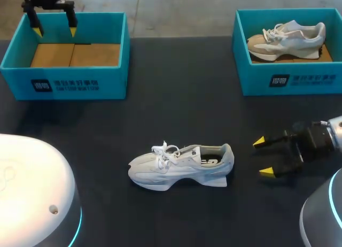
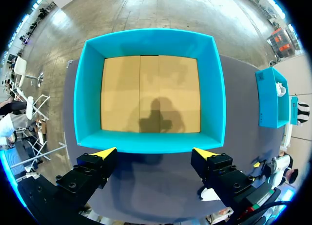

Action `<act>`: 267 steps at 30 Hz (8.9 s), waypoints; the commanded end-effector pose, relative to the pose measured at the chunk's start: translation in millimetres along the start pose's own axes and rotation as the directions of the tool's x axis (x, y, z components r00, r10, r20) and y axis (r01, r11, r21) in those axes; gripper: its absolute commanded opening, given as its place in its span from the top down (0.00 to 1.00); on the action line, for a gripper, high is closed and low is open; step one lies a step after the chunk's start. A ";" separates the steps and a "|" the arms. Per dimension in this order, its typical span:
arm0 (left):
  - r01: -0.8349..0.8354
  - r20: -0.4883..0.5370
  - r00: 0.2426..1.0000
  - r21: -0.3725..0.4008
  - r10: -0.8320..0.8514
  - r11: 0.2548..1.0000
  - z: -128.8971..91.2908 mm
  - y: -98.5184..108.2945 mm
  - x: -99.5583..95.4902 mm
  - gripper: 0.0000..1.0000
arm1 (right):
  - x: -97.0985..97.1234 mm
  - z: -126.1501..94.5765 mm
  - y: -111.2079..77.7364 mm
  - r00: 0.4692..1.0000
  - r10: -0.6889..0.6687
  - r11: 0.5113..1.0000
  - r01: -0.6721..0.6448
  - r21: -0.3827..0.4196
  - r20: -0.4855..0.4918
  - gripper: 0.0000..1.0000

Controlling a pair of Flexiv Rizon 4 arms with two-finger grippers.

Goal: Take the shoe out of the shoebox, open the shoe tongue, remove and reinsert the insole, then place the shoe into the shoebox

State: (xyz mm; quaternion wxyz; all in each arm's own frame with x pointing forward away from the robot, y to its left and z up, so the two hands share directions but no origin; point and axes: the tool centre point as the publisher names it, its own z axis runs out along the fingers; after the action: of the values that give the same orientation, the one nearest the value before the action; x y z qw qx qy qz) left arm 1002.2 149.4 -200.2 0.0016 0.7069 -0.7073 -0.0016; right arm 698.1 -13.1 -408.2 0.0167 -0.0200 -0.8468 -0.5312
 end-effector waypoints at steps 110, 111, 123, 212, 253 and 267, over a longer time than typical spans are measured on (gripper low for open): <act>0.000 0.000 1.000 0.001 0.000 1.000 -0.2 0.4 -0.4 0.00 | 8.8 104.8 42.5 0.996 0.052 0.984 -0.039 -0.173 0.071 0.00; 0.000 0.000 1.000 0.001 0.000 1.000 -0.2 0.4 -0.4 0.00 | 8.8 105.0 42.5 0.996 0.052 0.984 -0.039 -0.173 0.070 0.00; 0.000 0.000 1.000 0.001 0.000 1.000 -0.2 0.4 -0.4 0.00 | 6.6 111.4 44.6 0.997 0.034 0.984 -0.021 -0.180 0.068 0.00; 0.000 0.000 1.000 0.001 0.000 1.000 -0.2 0.4 -0.4 0.00 | 11.2 134.6 49.3 1.000 0.005 0.981 0.000 -0.194 0.023 1.00; 0.033 0.021 0.999 -0.026 -0.032 0.999 -5.0 7.8 12.8 0.00 | 11.9 132.7 50.6 0.998 0.018 0.983 -0.007 -0.182 0.059 1.00; 0.118 0.049 0.992 -0.019 -0.117 0.993 -20.0 68.9 79.7 0.00 | 11.9 132.7 50.6 0.998 0.018 0.983 -0.007 -0.182 0.059 1.00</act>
State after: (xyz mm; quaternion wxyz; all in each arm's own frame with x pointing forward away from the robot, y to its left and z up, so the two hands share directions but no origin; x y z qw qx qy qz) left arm 954.9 78.4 -179.6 0.0131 0.7449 -0.6658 -0.0407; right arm 688.0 128.4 -420.1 -0.0076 -0.0422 -0.7934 -0.6072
